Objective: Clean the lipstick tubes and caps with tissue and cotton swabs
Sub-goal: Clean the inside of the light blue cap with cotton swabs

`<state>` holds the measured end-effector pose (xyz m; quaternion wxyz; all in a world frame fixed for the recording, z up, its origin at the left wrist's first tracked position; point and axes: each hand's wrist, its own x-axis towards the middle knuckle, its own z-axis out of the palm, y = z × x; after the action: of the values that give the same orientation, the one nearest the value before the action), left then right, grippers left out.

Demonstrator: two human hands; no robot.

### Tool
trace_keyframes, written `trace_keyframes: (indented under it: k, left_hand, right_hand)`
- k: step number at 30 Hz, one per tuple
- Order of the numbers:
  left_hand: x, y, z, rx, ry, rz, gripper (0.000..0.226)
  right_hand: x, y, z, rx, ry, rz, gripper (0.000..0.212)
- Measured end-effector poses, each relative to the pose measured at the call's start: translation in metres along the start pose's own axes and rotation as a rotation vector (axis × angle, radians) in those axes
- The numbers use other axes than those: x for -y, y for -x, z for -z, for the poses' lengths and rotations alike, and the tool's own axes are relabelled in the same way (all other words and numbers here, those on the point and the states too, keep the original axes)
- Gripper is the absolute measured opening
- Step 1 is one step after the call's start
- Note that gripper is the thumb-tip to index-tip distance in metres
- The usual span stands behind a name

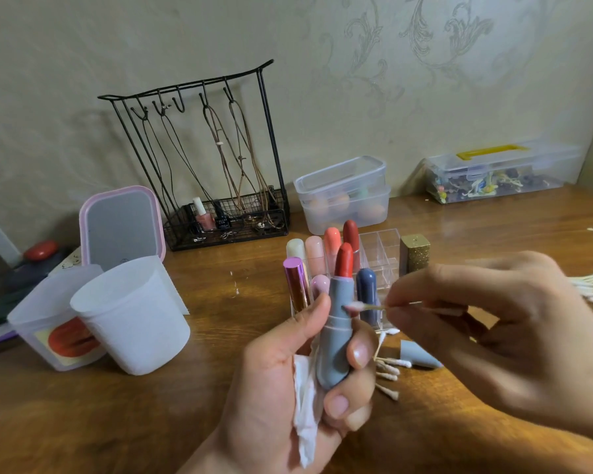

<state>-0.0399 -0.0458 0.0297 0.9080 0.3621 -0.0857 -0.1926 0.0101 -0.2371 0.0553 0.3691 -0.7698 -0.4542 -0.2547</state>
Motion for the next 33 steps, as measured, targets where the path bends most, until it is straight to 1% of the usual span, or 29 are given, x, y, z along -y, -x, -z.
trace_keyframes:
  k: [2, 6, 9, 12, 15, 18, 21, 27, 29, 32, 33]
  left_hand:
    - [0.0003, -0.0006, 0.0003, 0.008, 0.025, 0.013, 0.028]
    - [0.0016, -0.0010, -0.0024, -0.049, 0.011, -0.012, 0.027]
    - [0.0031, -0.0009, -0.0027, -0.093, -0.022, -0.026, 0.030]
    - [0.0036, -0.0013, -0.0025, -0.066, -0.051, -0.030, 0.030]
    - [0.0044, -0.0016, -0.0014, -0.091, -0.074, -0.045, 0.030]
    - [0.0047, -0.0028, -0.0026, -0.107, -0.082, -0.049, 0.029]
    - [0.0058, -0.0040, -0.0020, -0.145, -0.075, -0.055, 0.027]
    - [0.0015, -0.0024, -0.0001, -0.138, -0.007, 0.006, 0.038]
    - [-0.0009, -0.0012, -0.0004, -0.132, -0.031, 0.010, 0.036]
    - [-0.0019, -0.0004, -0.0026, -0.088, -0.004, 0.008, 0.025]
    - [-0.0022, 0.0000, -0.0027, -0.085, 0.013, 0.004, 0.029]
  right_hand:
    - [-0.0005, 0.0002, 0.0005, 0.038, -0.006, 0.018, 0.011]
    - [-0.0019, 0.0001, 0.0002, 0.017, 0.009, -0.008, 0.014]
    - [-0.0030, 0.0006, -0.0011, 0.093, 0.000, 0.022, 0.012]
    - [-0.0040, -0.0001, 0.0000, 0.053, 0.012, -0.018, 0.014]
    - [-0.0029, -0.0002, 0.0000, 0.100, 0.016, 0.016, 0.014]
    - [-0.0033, -0.0014, 0.0008, 0.085, 0.024, -0.022, 0.015]
    - [-0.0012, -0.0019, 0.0013, 0.123, -0.003, -0.001, 0.013]
    - [-0.0031, -0.0007, 0.0026, 0.034, 0.039, -0.048, 0.011]
    - [-0.0036, -0.0001, 0.0019, 0.010, 0.047, -0.052, 0.010]
    - [-0.0033, 0.0001, 0.0015, -0.021, 0.068, -0.056, 0.009]
    - [-0.0030, 0.0001, 0.0012, -0.030, 0.072, -0.057, 0.009]
